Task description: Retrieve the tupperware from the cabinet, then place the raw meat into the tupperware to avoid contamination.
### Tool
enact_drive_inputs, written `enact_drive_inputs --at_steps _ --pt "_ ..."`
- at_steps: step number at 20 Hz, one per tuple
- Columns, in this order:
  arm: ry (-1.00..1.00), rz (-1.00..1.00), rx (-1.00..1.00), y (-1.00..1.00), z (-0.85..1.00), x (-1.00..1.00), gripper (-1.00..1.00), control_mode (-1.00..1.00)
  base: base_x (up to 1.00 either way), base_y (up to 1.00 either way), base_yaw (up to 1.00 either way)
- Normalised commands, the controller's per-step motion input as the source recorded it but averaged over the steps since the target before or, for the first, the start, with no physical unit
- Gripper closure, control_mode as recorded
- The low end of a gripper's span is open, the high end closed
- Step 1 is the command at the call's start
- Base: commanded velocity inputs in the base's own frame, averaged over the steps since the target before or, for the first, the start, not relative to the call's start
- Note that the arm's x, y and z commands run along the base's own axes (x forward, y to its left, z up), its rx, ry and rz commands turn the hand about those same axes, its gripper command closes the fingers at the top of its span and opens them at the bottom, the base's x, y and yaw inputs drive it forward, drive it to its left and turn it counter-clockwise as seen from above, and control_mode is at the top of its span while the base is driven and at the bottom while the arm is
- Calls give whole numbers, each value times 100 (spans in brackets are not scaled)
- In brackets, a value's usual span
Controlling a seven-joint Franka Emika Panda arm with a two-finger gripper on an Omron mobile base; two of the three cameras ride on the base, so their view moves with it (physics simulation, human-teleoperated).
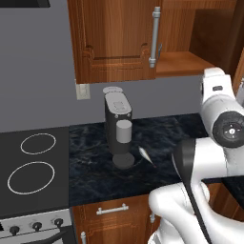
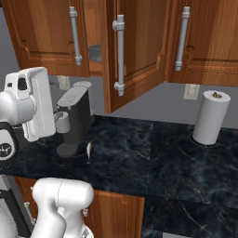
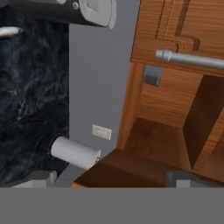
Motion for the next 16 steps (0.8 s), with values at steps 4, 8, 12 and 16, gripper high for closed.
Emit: enact_drive_inputs --at_steps 4,8,12,16 --pt "-7 -14 -1 -29 -1 42 -100 -100 0 0 0" --pt "-7 -14 0 -36 0 30 -100 -100 0 0 0" --pt "-5 -12 0 -41 2 18 -100 -100 0 0 0" --pt "-2 -11 0 -41 7 15 -100 -100 0 0 0"
